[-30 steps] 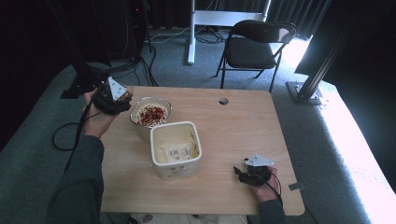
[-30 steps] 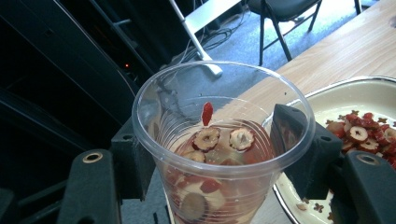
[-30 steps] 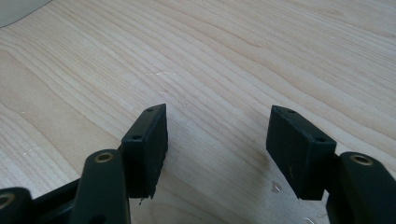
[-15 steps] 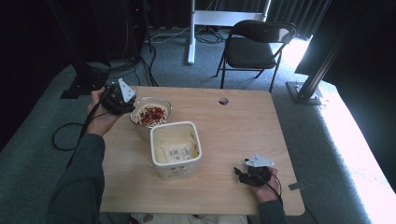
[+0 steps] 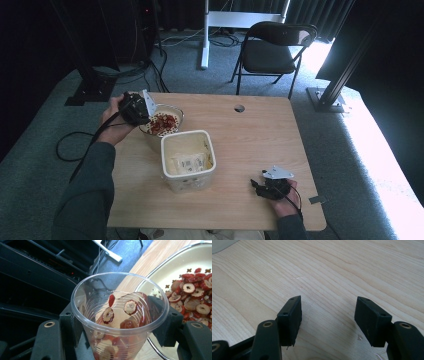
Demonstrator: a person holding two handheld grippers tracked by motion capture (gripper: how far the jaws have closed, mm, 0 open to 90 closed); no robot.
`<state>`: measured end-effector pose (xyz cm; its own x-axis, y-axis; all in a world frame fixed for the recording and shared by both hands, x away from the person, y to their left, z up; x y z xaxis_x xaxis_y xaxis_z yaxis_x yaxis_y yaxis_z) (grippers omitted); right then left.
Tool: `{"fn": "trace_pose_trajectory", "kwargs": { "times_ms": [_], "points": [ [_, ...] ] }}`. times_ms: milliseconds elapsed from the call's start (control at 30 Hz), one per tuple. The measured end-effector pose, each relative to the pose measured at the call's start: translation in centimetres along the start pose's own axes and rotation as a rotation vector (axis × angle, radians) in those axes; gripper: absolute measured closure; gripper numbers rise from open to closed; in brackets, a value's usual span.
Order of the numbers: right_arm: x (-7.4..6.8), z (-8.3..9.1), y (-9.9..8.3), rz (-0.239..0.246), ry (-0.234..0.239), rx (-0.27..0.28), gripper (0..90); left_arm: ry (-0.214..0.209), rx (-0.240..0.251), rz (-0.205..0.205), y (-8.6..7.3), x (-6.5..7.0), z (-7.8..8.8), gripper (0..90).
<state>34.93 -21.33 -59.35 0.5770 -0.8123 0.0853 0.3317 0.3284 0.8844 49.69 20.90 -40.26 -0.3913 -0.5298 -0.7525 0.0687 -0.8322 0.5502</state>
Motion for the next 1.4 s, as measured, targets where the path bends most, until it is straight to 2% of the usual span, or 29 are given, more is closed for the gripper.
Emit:
{"fn": "trace_pose_trajectory", "kwargs": {
  "times_ms": [100,200,300,400,533,700,933,1400],
  "points": [
    [0.0,0.0,0.0,0.001,0.0,0.0,38.3,-0.006,-0.025,-0.047,0.2,0.2,-0.1,35.6],
    [0.0,0.0,0.0,0.001,0.001,0.0,38.5,-0.006,-0.04,-0.074,0.3,0.4,-0.3,35.6],
    [0.0,0.0,0.0,0.001,0.002,0.0,38.6,0.002,-0.067,-0.144,0.3,0.7,-0.5,35.5],
    [0.0,0.0,0.0,0.001,0.002,0.0,38.6,0.005,-0.075,-0.176,0.4,0.9,-0.6,35.6],
    [0.0,0.0,0.0,0.002,0.002,0.001,38.7,0.015,-0.097,-0.247,0.4,1.2,-0.8,35.6],
    [0.0,0.0,0.0,0.004,0.004,0.001,38.7,0.026,-0.11,-0.31,0.5,1.2,-0.7,35.5],
    [0.0,0.0,0.0,0.005,0.005,0.0,38.7,0.038,-0.117,-0.352,0.6,1.1,-0.6,35.5],
    [0.0,0.0,0.0,0.005,0.006,0.0,38.9,0.042,-0.117,-0.377,0.7,1.0,-0.5,35.6]
  ]
}}
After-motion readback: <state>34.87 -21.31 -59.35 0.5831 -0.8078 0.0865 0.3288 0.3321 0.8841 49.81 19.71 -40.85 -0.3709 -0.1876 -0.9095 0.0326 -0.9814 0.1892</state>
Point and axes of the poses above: each handheld gripper's, and its own axes: z roughly backward along the jaws, y roughly out of its top, x roughly to its right, the point moved 7 cm from there along -z, roughly forward along the jaws, and after that the axes turned 13 degrees about x, right-handed, at the moved point
